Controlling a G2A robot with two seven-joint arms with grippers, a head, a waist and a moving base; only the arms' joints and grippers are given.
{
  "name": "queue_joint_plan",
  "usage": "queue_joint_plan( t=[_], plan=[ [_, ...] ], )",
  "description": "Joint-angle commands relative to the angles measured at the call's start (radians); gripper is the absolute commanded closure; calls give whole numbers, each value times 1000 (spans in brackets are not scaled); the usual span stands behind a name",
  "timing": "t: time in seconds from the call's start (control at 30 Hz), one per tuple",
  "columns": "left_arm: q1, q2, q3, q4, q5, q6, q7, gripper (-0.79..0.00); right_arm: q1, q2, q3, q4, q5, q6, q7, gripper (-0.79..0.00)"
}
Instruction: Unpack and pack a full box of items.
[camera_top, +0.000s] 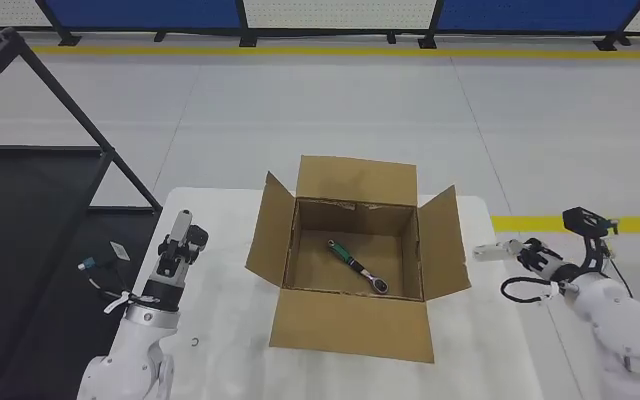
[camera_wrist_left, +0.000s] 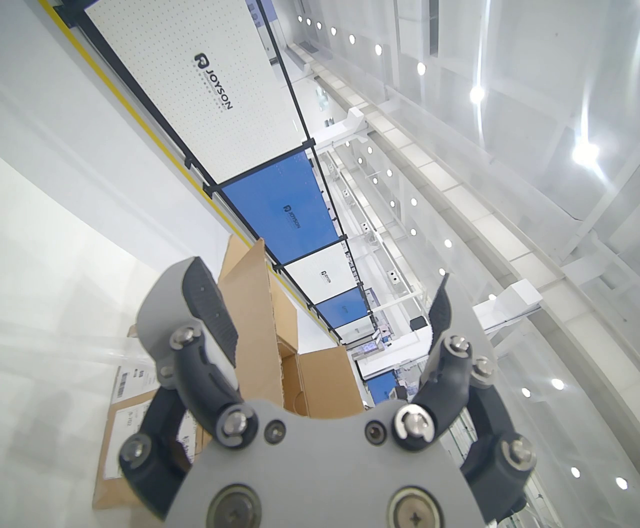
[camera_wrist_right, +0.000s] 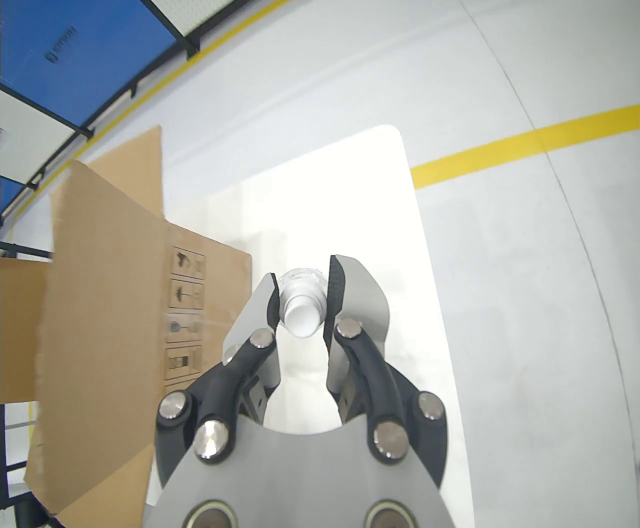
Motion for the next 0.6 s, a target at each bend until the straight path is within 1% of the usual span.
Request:
queue_joint_plan(
  t=[0.0, 0.13, 0.33, 0.43, 0.53, 0.57],
  plan=[
    [0, 0, 0, 0, 0, 0, 0, -785, 25, 3, -22, 46, -37, 13, 25, 0],
    [0, 0, 0, 0, 0, 0, 0, -785, 61, 7, -57, 99, -83, 30, 53, 0],
    [0, 0, 0, 0, 0, 0, 0, -785, 104, 8, -114, 170, -113, 21, 79, 0],
    [0, 0, 0, 0, 0, 0, 0, -785, 125, 9, -143, 199, -148, 34, 77, 0],
    [0, 0, 0, 0, 0, 0, 0, -785, 142, 8, -164, 216, -152, 30, 78, -6],
    [0, 0, 0, 0, 0, 0, 0, -785, 145, 8, -172, 220, -155, 28, 82, -117]
  ],
)
